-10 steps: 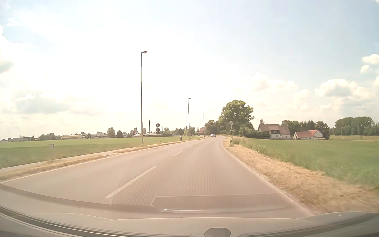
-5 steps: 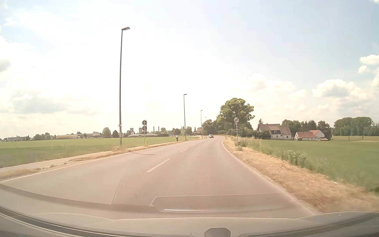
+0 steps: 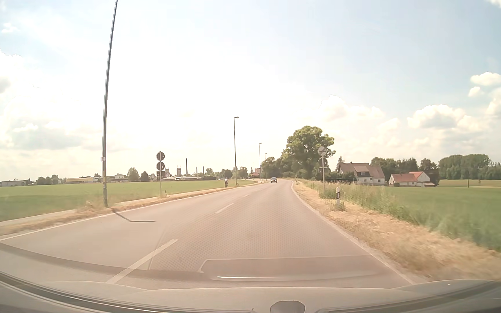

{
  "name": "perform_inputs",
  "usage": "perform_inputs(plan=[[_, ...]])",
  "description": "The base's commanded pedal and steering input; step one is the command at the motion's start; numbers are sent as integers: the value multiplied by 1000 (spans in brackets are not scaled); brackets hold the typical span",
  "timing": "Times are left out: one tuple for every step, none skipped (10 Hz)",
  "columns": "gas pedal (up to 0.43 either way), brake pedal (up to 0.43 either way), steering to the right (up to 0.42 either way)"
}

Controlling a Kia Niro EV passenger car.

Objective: Follow the waypoints while adhering to traffic rules and regulations

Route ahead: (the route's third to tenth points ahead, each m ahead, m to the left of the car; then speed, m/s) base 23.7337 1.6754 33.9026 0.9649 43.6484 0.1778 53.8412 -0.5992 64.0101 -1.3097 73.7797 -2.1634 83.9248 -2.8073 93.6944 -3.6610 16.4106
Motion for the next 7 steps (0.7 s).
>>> perform_inputs(plan=[[240, 0, 9], [240, 0, 9], [240, 0, 8], [240, 0, 8], [240, 0, 8], [240, 0, 8], [240, 0, 9]])
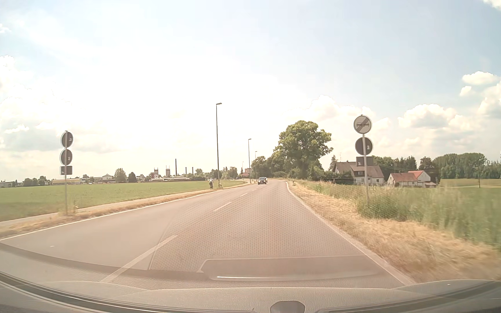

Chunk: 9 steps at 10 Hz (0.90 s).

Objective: Follow the waypoints while adhering to traffic rules and regulations

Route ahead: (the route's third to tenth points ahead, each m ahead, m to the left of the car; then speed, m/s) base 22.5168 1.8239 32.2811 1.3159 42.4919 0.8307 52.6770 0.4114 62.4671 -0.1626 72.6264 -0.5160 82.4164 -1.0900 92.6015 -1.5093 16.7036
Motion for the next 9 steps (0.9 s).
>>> perform_inputs(plan=[[240, 0, 9], [240, 0, 9], [240, 0, 8], [240, 0, 7], [240, 0, 6], [240, 0, 5], [240, 0, 5], [240, 0, 4], [240, 0, 4]])
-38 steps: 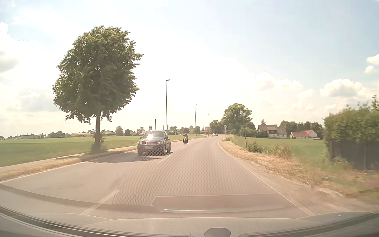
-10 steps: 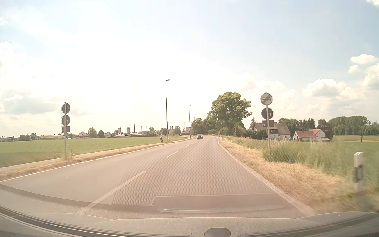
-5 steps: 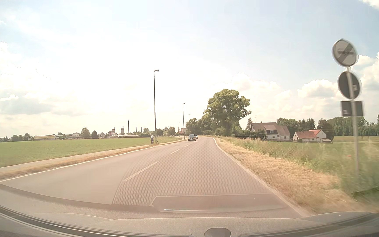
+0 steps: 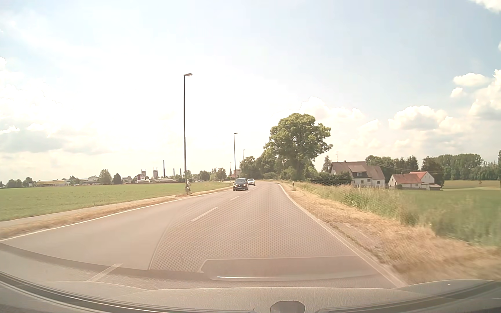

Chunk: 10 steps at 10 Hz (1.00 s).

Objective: Follow the waypoints while adhering to traffic rules and regulations

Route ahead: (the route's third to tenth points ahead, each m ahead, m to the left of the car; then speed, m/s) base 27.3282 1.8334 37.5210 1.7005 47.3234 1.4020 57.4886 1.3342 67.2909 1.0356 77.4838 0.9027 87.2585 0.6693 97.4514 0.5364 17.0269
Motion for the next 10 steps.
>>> perform_inputs(plan=[[240, 0, 4], [240, 0, 4], [220, 0, 4], [209, 0, 2], [197, 0, 1], [197, 0, 0], [197, 0, 0], [197, 0, 0], [197, 0, 0], [197, 0, -1]])
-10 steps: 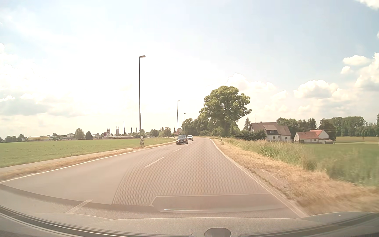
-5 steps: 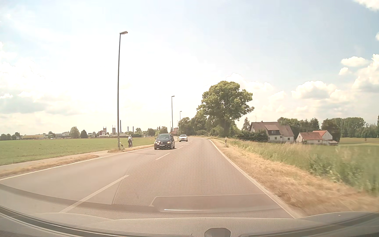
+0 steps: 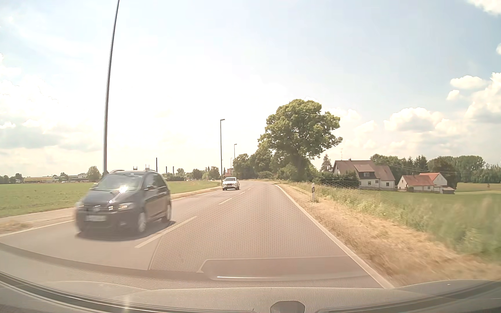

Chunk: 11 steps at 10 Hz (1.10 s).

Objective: Follow the waypoints while adhering to traffic rules and regulations

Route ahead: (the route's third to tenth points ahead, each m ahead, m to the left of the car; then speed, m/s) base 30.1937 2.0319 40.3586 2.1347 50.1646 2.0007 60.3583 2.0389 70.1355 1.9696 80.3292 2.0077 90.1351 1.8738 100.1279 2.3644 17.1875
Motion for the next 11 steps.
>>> perform_inputs(plan=[[197, 0, -1], [197, 0, -1], [197, 0, -1], [197, 0, 0], [197, 0, 0], [197, 0, 1], [197, 0, 1], [197, 0, 1], [197, 0, 1], [197, 0, 1], [197, 0, 1]])
